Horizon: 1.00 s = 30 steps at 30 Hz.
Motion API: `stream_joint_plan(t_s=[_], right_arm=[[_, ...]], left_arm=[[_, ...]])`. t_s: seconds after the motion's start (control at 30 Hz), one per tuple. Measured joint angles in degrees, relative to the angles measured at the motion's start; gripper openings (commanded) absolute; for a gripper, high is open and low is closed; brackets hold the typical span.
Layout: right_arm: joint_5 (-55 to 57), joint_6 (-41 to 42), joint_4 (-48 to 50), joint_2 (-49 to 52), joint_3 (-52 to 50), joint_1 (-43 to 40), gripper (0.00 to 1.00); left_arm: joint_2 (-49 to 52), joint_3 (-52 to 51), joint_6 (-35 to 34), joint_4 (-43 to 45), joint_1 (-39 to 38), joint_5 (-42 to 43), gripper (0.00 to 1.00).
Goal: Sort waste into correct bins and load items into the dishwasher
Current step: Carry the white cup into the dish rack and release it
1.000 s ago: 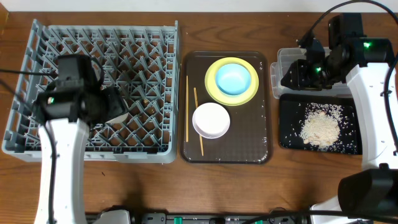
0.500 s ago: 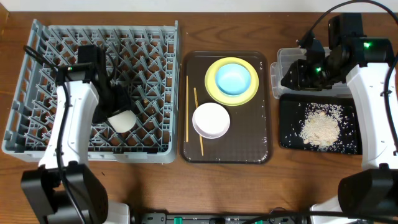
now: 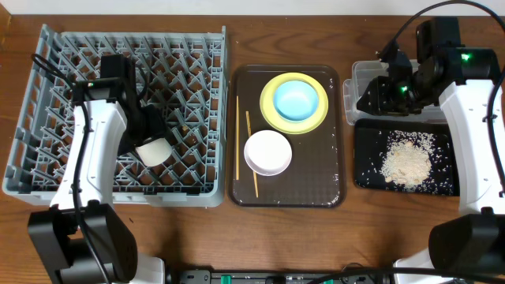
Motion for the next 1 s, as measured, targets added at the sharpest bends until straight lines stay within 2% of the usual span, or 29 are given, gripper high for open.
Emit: stream_joint_plan(t_s=[0.17, 0.3, 0.5, 0.6, 1.0], right_arm=[[0.00, 0.00, -0.15, 0.00, 0.00, 0.00, 0.32], [0.00, 0.00, -0.17, 0.00, 0.00, 0.00, 0.32], [0.00, 0.00, -0.17, 0.00, 0.00, 0.00, 0.32], [0.00, 0.00, -0.17, 0.00, 0.00, 0.00, 0.32], [0.00, 0.00, -0.35, 0.00, 0.00, 0.00, 0.32]], left_arm=[[-1.25, 0.00, -0.17, 0.26, -0.07, -3.50, 0.56], [-1.42, -0.11, -0.17, 0.24, -0.02, -4.66, 0.63], [-1.42, -0.24, -0.28, -1.05, -0.02, -4.92, 0.84], [-1.42, -0.24, -0.35, -1.49, -0.02, -4.92, 0.89], [-4.55, -0.28, -0.39, -1.66, -0.02, -4.42, 0.90]])
